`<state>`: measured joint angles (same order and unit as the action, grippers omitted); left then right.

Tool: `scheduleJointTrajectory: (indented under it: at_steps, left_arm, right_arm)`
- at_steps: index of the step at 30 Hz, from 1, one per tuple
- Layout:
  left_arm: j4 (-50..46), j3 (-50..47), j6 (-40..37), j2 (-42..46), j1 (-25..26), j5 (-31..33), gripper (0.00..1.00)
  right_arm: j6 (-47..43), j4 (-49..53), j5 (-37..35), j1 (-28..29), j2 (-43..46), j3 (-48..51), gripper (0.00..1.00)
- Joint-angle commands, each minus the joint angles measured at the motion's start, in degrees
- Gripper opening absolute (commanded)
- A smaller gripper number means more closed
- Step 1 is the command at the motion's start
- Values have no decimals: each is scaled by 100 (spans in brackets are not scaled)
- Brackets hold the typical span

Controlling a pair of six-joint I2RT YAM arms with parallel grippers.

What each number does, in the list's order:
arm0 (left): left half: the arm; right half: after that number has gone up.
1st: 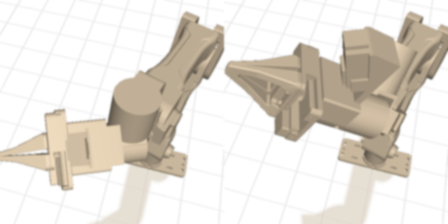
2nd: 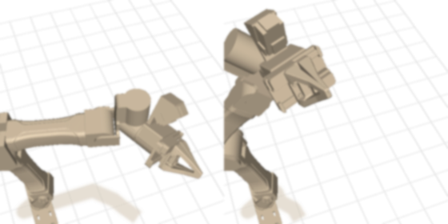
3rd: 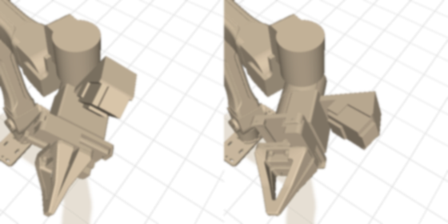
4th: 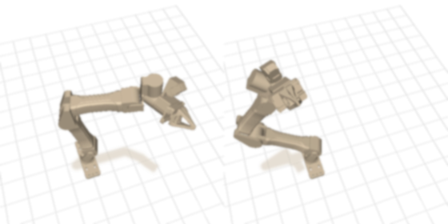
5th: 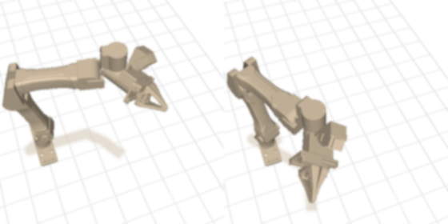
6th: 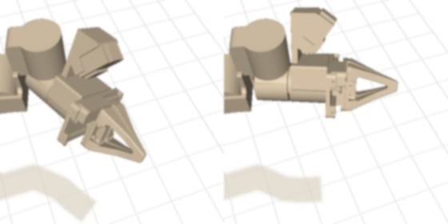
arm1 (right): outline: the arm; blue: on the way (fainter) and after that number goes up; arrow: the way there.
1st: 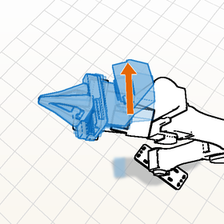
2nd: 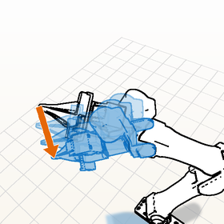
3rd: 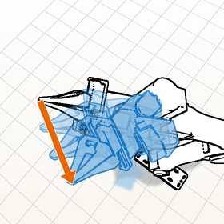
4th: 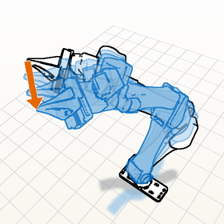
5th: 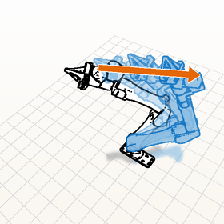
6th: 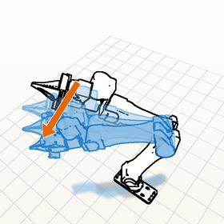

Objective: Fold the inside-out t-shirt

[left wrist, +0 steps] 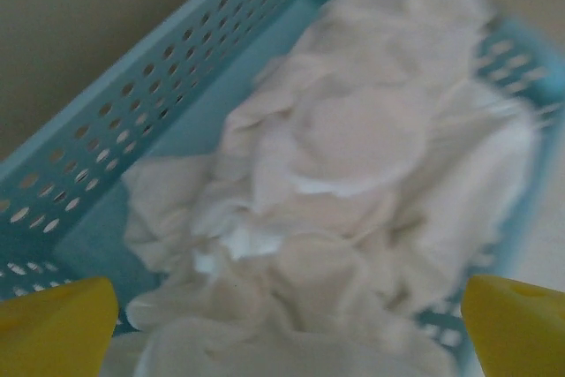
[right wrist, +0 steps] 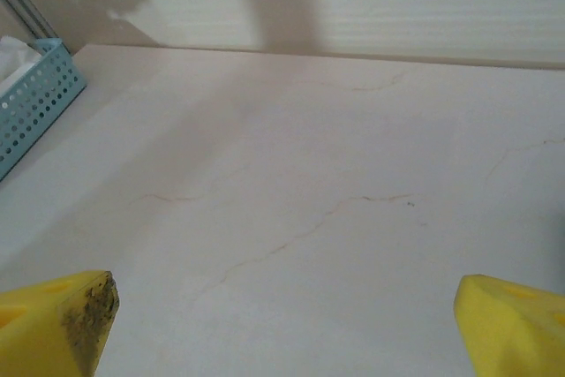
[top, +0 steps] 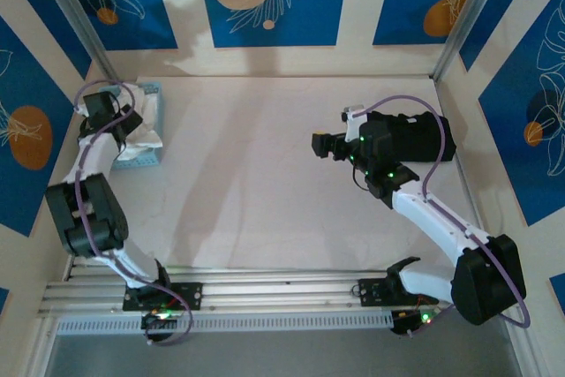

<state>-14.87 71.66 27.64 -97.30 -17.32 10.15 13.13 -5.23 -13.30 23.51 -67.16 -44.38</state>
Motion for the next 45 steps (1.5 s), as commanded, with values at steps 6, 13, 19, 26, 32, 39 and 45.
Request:
scheduleJointTrajectory:
  at_steps: [6, 13, 19, 26, 32, 39, 45]
  left_arm:
    - [-1087, 1143, -612, -1425, -20, -42, 84]
    - [-1120, 1702, -568, -1147, -22, -516, 8]
    - [-642, 1615, -157, 1257, 140, -676, 0]
    - [-180, 2241, 29, 2875, 1512, -1156, 0]
    - [-23, 2538, 186, 2988, 2869, -1448, 0]
    - [703, 1781, 507, 2387, 4352, -1308, 0]
    - [535, 2521, 637, 496, 4935, -1609, 3]
  right_arm:
    - [282, 110, -120, -138, 35, 185, 99]
    - [519, 512, -163, -235, 173, 163, 99]
    - [557, 926, -273, -321, 755, 134, 100]
    - [521, 1639, -41, -656, 1119, -290, 100]
    - [279, 2950, 669, -1016, 1007, -1323, 99]
    - [396, 3544, 1384, -1224, 844, -1640, 100]
    - [697, 3494, 1616, -1204, 623, -1267, 98]
